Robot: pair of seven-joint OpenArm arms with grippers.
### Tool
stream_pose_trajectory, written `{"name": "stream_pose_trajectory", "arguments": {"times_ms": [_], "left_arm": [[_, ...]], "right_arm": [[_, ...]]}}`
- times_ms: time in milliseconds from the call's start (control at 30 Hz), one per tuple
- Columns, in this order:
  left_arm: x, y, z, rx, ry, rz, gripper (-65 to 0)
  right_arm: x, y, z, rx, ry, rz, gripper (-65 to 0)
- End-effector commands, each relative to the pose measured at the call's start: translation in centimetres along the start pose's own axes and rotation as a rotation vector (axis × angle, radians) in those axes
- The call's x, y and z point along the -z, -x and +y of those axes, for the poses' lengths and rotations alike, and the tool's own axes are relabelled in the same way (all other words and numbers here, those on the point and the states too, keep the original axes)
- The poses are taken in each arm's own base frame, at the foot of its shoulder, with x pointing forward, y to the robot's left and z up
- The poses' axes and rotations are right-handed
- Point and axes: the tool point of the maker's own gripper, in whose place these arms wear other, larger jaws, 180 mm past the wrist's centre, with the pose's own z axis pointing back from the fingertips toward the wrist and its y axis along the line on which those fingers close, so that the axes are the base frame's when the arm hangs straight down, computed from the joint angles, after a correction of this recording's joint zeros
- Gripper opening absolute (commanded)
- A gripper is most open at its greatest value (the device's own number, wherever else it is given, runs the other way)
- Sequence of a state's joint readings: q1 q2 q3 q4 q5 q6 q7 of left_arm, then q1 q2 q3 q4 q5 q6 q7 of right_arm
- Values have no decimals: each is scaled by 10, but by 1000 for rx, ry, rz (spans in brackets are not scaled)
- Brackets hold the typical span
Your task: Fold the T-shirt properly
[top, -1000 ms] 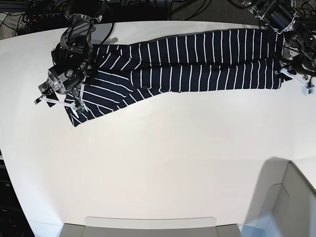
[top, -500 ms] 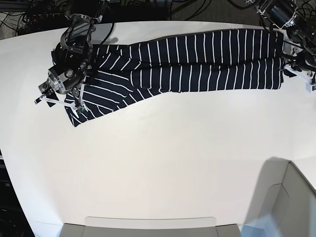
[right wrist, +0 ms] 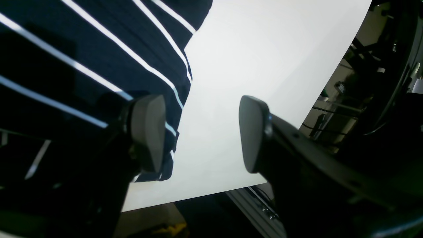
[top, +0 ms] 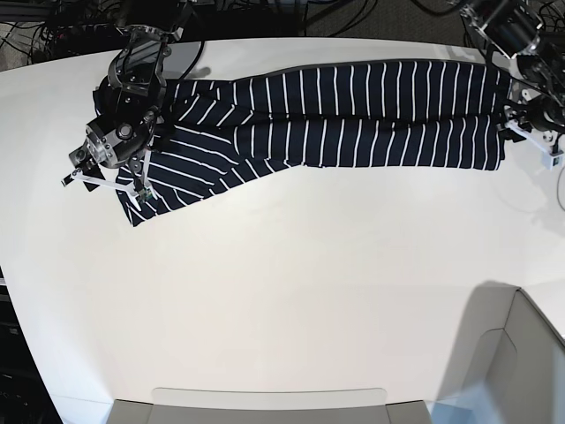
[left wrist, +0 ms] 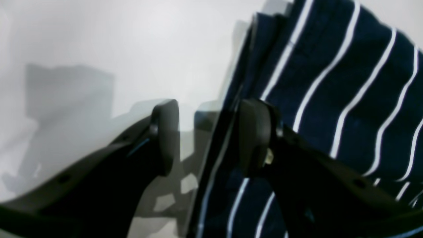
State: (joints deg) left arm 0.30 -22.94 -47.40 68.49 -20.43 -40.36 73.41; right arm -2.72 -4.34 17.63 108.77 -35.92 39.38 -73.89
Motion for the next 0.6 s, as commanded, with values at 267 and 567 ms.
{"name": "stream_pose_trajectory", "arguments": {"times_ms": [267, 567], "left_arm": [[15, 39, -11, 48, 28, 147, -348], [-4, 5, -15, 63, 56, 83, -348]], "right_arm": [[3, 0, -7, -20, 25, 30, -301], [3, -1, -6, -20, 23, 29, -301]]}}
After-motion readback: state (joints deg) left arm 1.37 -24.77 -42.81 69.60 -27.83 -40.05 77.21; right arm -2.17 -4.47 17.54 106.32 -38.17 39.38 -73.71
